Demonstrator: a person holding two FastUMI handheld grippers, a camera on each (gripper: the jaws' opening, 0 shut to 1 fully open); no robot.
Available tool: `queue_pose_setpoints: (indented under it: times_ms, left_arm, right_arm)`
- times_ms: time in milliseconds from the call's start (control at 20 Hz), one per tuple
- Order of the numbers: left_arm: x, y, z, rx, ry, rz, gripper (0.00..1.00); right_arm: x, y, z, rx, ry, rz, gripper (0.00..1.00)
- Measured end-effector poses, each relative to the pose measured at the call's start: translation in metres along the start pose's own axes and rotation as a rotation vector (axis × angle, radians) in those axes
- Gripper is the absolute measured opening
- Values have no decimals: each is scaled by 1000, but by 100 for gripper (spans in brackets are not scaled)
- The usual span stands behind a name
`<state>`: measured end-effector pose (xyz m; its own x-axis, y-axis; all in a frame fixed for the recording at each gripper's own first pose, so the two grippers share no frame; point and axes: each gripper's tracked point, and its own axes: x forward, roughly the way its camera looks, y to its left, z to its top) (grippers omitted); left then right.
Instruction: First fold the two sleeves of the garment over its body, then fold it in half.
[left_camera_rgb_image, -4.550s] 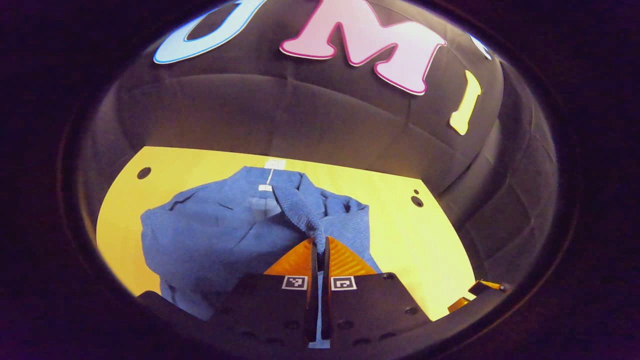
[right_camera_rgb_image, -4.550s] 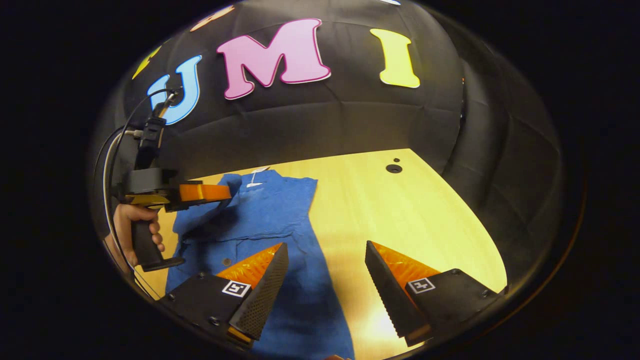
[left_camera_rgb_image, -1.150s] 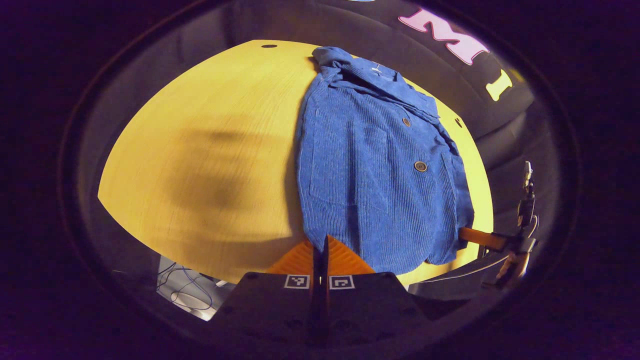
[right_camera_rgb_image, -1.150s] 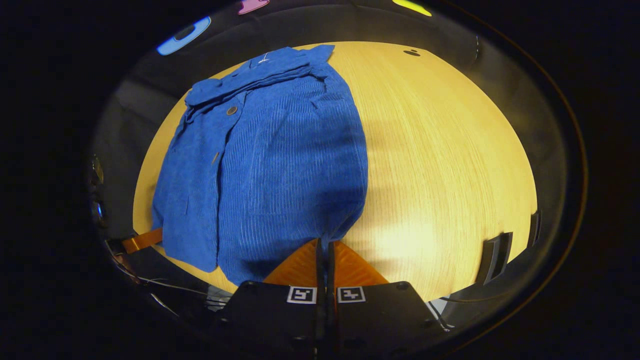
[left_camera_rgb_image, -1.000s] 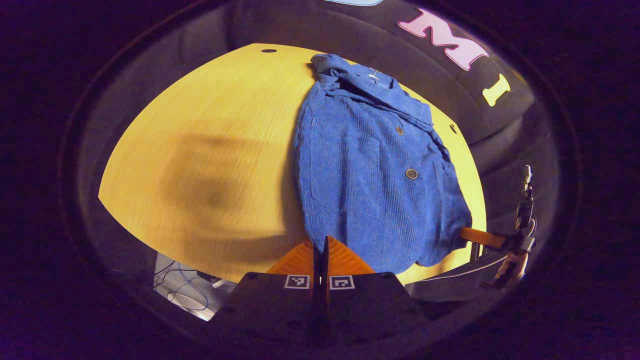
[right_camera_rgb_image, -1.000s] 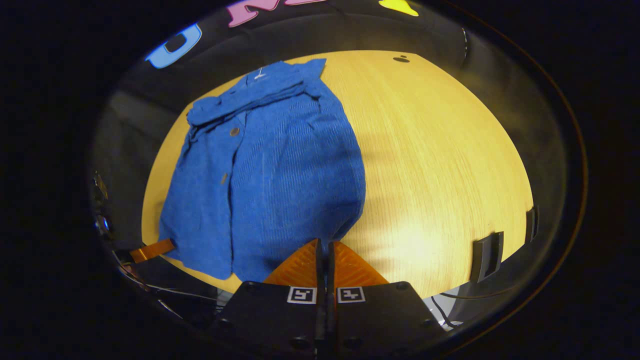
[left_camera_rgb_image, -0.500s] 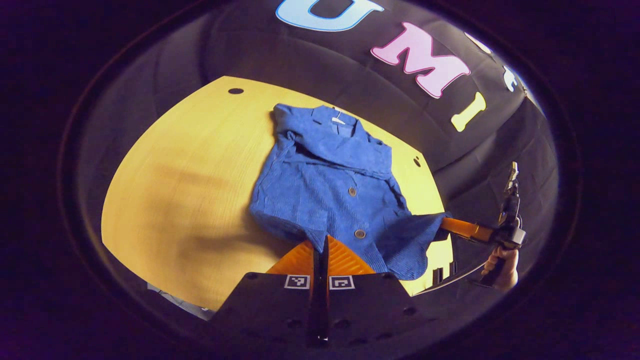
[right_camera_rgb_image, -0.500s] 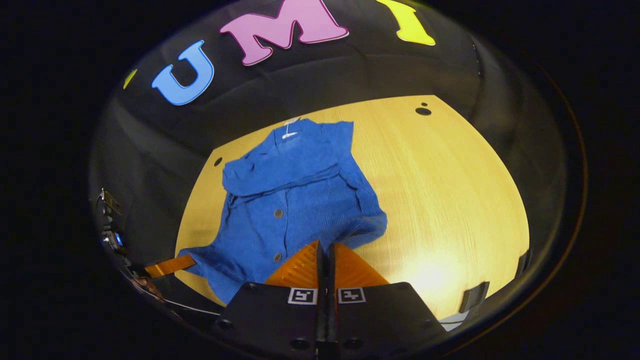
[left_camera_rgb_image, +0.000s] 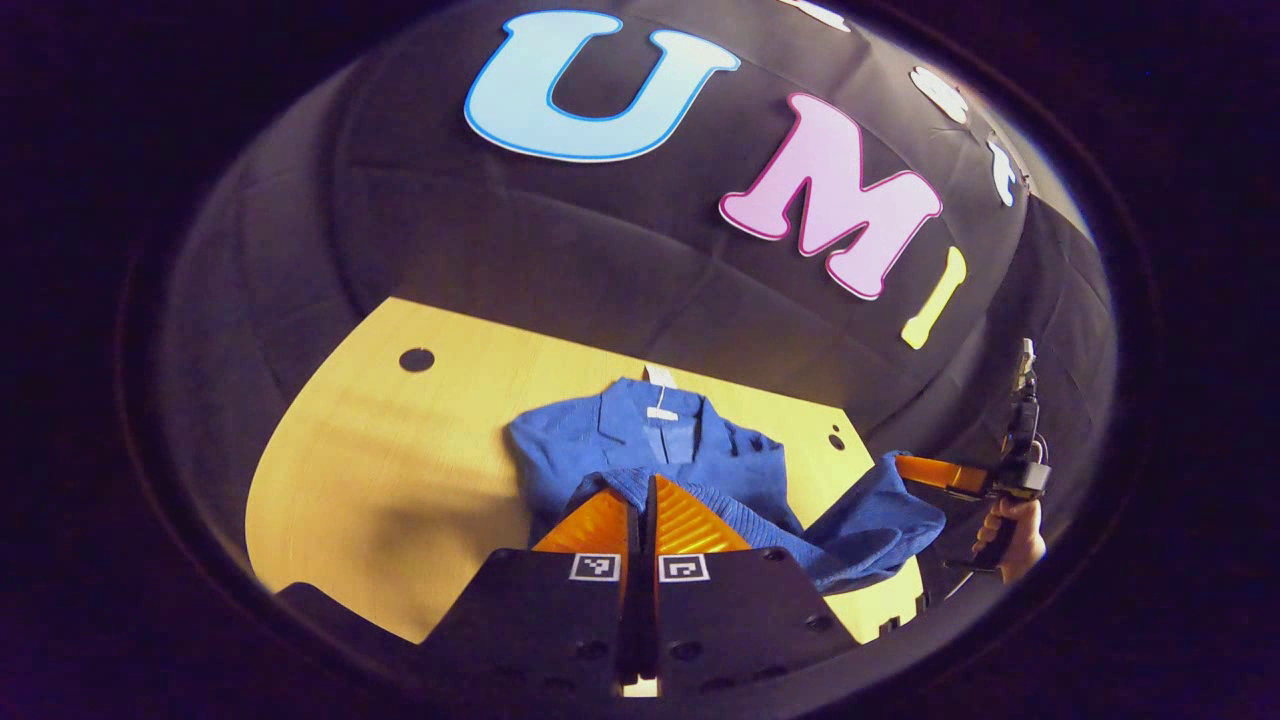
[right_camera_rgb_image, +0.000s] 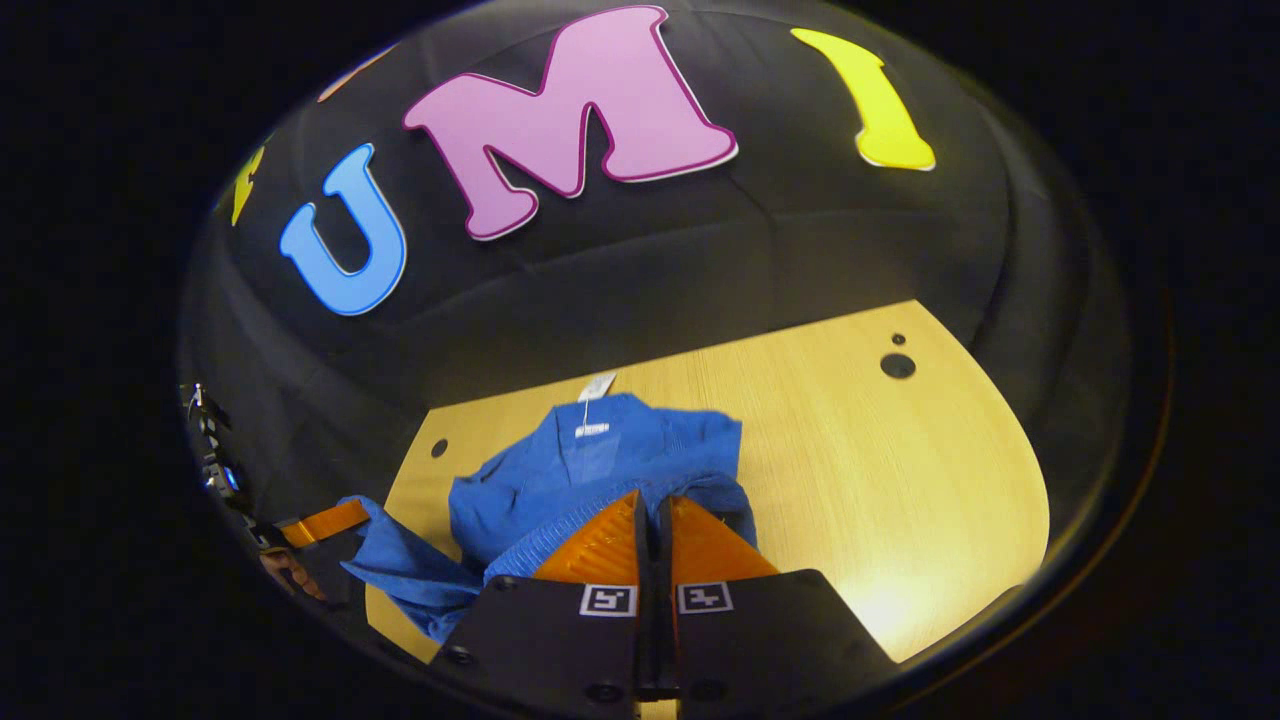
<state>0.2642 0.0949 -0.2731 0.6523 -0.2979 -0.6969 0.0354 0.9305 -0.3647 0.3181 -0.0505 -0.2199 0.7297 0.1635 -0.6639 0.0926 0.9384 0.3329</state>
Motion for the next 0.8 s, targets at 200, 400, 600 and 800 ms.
queue_pose_setpoints:
  times_ms: [200, 400, 600, 800]
  left_arm:
    - [88, 32, 56, 127, -90, 24, 0]
    - [155, 62, 13, 136, 51, 110, 33]
    - [144, 62, 7, 173, -72, 180, 80]
    - [71, 30, 31, 207, -230, 195, 83]
  right_arm:
    - [92, -8, 49, 38, -102, -22, 0]
    - [142, -20, -1, 64, 33, -68, 34]
    - [138, -26, 15, -117, -91, -132, 92]
    - [68, -5, 33, -179, -251, -134, 97]
